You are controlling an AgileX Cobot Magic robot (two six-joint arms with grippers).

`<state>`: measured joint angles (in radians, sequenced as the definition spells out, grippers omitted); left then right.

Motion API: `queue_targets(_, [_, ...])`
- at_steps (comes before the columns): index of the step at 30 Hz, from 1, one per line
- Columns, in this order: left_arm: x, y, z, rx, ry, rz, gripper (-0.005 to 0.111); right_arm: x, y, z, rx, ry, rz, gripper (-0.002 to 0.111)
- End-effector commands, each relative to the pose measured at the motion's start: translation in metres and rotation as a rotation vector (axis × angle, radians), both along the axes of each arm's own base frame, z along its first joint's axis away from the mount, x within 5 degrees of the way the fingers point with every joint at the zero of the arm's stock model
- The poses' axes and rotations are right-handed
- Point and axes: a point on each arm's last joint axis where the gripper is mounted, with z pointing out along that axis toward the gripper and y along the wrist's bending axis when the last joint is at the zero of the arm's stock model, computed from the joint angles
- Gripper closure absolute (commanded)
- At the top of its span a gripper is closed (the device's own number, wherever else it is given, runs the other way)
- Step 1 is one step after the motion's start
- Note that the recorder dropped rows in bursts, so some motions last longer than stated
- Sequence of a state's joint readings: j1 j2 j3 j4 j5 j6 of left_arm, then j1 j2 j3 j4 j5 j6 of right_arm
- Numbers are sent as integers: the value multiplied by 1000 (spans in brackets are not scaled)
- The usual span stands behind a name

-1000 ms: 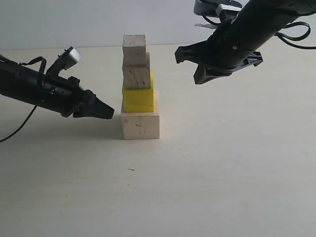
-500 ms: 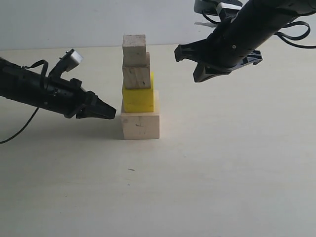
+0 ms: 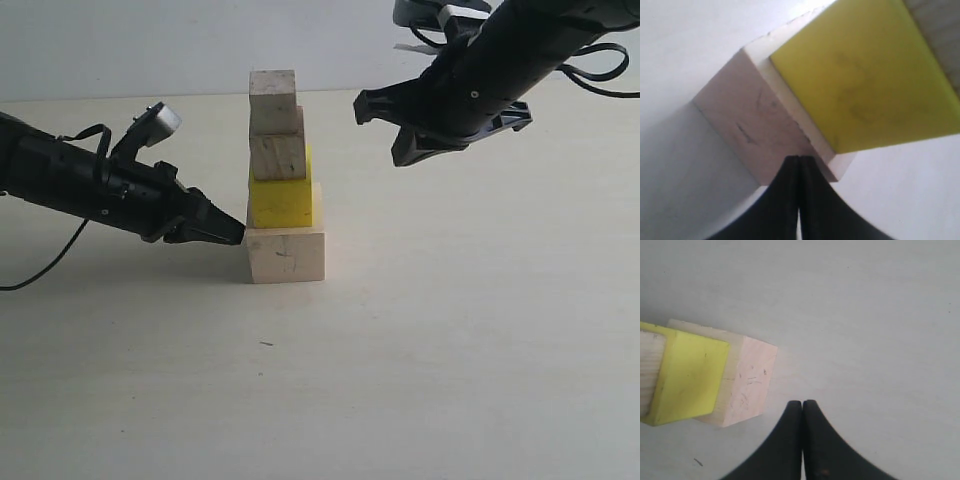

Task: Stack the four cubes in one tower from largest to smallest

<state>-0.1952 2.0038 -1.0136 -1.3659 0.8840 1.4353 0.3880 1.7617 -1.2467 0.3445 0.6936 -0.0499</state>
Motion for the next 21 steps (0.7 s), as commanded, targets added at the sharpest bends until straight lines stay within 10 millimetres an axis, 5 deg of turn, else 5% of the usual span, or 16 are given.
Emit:
queue_targets(1, [0,-2,1,-5,-7,-1,107,-2,-3,9,6,-29,-3,108])
queue_targets(21, [-2,-3,2,-19,1,-18,107,-4,-3,14,10,-39,-2,108])
